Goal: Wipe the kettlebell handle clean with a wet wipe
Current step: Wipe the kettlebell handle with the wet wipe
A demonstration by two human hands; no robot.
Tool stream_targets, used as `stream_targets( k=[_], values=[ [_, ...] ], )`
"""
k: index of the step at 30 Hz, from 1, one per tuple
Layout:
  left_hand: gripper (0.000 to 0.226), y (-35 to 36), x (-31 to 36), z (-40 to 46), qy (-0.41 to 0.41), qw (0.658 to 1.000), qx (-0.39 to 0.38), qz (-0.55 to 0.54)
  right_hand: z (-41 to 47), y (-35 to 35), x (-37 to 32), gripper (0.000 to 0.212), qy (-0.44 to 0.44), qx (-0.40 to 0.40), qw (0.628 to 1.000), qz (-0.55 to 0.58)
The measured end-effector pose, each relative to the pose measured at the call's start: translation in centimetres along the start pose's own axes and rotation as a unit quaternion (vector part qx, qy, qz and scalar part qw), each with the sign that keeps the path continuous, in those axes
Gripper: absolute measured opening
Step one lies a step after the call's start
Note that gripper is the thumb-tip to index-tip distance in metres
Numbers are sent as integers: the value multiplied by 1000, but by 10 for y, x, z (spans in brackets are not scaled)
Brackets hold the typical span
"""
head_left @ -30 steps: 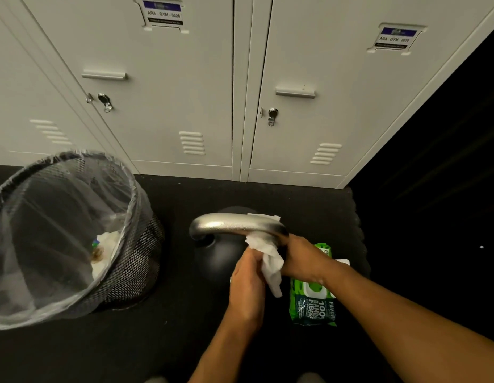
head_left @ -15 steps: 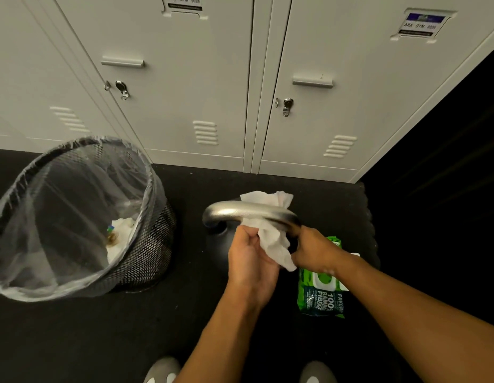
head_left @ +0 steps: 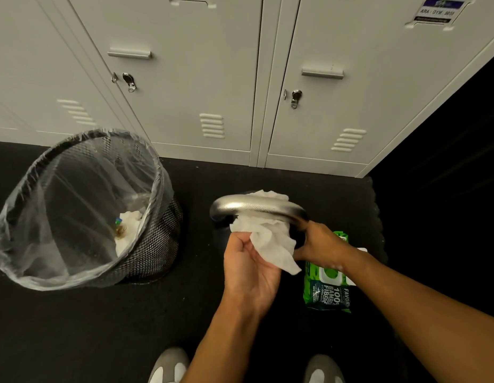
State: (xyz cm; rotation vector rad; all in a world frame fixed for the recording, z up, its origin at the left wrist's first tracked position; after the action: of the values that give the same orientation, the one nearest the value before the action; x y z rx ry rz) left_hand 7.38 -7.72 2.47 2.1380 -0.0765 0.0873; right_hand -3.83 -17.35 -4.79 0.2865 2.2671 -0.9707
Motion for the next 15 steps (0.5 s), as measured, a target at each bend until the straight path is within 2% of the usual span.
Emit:
stream_targets(
  k=[4, 6, 10, 15],
  values=[
    [50, 5, 14, 12, 11, 999, -2, -30, 0, 2, 0, 107, 8, -16, 1000, 15],
    [50, 1, 14, 14, 17, 997, 12, -76, -1, 3, 0, 115, 11, -16, 1000, 19],
    [51, -14, 9, -4, 25, 992, 34, -122, -1, 2, -1, 107, 14, -15, 999, 36],
    [61, -16, 29, 6, 25, 989, 36, -139, -1, 2, -2, 113, 8, -18, 999, 37]
  ],
)
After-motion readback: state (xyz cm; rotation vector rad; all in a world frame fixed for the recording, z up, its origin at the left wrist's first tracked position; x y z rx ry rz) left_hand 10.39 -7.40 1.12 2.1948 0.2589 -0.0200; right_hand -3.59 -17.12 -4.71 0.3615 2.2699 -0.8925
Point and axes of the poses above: each hand's wrist, its own z-axis towards the middle knuckle, its own y-axis out of the palm, x = y × z, the point moved 9 cm from there along z, towards the middle knuckle, and after that the axes turned 2 degrees about y, right-handed, at the moved point
